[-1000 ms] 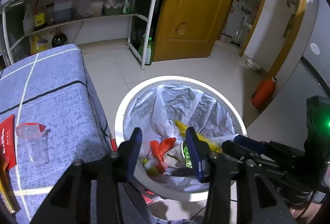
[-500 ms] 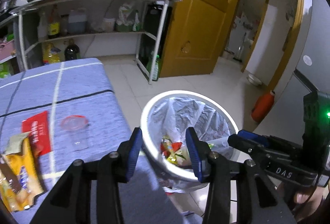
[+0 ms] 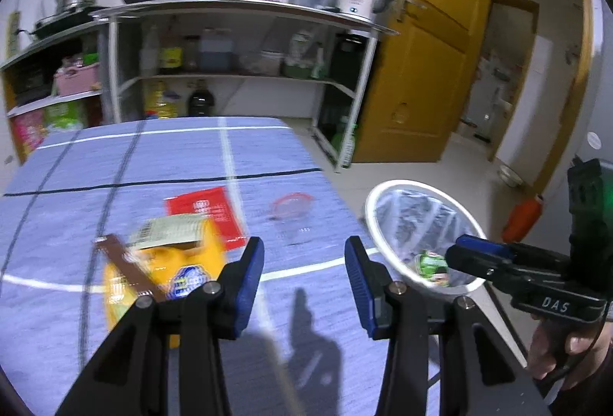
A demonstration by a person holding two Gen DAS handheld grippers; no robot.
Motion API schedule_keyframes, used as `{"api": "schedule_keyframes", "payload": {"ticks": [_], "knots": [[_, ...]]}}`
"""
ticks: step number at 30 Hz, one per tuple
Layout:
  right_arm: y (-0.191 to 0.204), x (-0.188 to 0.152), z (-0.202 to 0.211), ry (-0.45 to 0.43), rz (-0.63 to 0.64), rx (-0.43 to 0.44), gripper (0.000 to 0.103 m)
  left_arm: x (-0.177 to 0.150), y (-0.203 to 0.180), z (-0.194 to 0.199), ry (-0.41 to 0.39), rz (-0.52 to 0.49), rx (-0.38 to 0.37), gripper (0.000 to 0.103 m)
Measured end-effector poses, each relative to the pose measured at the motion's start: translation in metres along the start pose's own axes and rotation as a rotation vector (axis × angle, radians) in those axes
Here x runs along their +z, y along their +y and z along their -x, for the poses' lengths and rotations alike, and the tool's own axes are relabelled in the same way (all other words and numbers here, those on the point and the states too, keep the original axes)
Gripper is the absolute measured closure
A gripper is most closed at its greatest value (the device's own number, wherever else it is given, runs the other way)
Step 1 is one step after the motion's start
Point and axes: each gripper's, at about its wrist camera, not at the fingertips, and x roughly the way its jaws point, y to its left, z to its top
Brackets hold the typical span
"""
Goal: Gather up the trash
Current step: 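Grasp the brown wrapper with the left tool while the right tool grasps the yellow chip bag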
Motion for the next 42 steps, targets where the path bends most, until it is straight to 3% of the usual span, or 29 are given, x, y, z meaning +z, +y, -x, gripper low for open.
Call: {"api": "schedule_keyframes", "payload": {"ticks": [5,15,35,37,39,42], "knots": [[0.031,0.003,-0.021,0.031,0.048,0.059,0.064,-0.008,0.039,0.015,-0.007,0.054,0.063,0.057],[0.084,0.005,-0.062,0.098,0.107,0.134,0.064,-0.022,0.085,0.006,0.041,0.157,0.085,0.057],[0.103,0.017,-0.139,0.234,0.080,0.165,0.064,-0.015,0.121,-0.040,0.122,0.193,0.178,0.057],[0.104,0.016,-0.142,0.239,0.079,0.166,0.064,-0.016,0.123,-0.045,0.140,0.190,0.190,0.062],[0.105,0.017,-0.143,0.239,0.081,0.171,0.064,-0.015,0.126,-0.044,0.135,0.193,0.189,0.074],[0.108,0.017,-0.145,0.238,0.084,0.180,0.064,-0.016,0.130,-0.043,0.133,0.211,0.175,0.078]]}}
